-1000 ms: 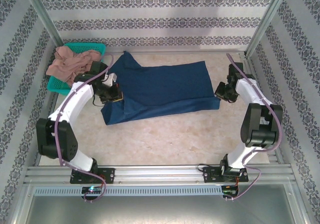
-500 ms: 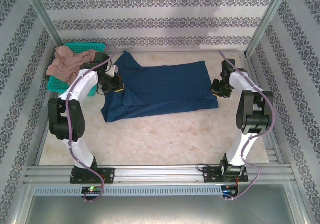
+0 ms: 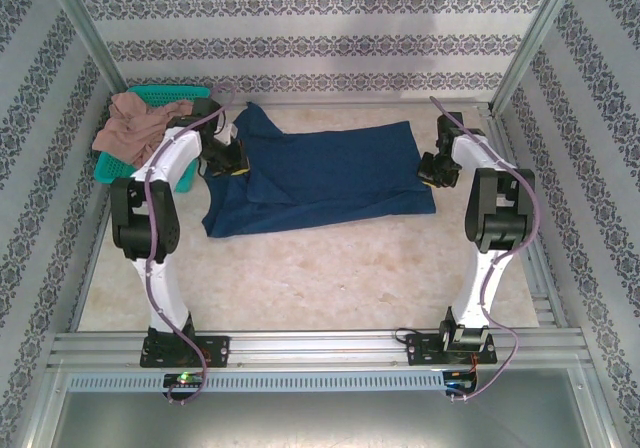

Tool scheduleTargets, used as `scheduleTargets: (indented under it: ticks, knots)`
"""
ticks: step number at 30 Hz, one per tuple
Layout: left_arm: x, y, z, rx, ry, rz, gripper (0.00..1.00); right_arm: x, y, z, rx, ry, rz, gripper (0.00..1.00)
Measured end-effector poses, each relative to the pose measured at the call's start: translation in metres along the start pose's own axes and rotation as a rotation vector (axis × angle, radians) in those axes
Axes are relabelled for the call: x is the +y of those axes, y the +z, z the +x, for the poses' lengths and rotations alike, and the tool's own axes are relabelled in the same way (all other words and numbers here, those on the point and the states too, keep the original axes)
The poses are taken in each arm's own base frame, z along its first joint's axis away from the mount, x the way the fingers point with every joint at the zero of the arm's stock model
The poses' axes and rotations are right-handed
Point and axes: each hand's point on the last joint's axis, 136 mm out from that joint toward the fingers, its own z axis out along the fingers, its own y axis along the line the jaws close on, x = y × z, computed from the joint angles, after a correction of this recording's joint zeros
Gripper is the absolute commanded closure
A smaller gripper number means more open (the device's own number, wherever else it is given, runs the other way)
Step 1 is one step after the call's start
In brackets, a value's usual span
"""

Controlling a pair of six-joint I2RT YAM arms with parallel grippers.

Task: Fold the inside-out t-shirt

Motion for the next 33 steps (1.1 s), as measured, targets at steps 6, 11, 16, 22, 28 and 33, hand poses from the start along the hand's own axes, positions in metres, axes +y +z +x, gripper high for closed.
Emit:
scheduleTargets:
  ticks: [6, 11, 16, 22, 28, 33]
  knots:
    - [0.017, 0.022, -0.025, -0.020, -0.019, -0.060, 0.53, 0.011, 0.010, -0.029, -0.033, -0.018, -0.014, 0.63]
    - [0.028, 0.026, -0.045, -0.095, -0.061, -0.075, 0.39, 0.020, -0.011, -0.030, -0.104, -0.044, -0.045, 0.51]
    - [0.022, -0.003, 0.004, -0.158, -0.090, -0.022, 0.38, 0.075, -0.062, 0.027, -0.201, -0.235, -0.169, 0.45]
    - [0.001, -0.002, 0.040, -0.139, -0.070, 0.046, 0.36, 0.203, -0.078, 0.114, -0.230, -0.622, -0.389, 0.45]
    - [0.014, 0.047, 0.047, -0.037, -0.069, 0.004, 0.38, 0.210, -0.063, 0.129, -0.186, -0.658, -0.396, 0.46]
    - [0.013, 0.065, 0.042, -0.005, -0.069, 0.018, 0.65, 0.193, -0.060, 0.119, -0.192, -0.616, -0.380, 0.47]
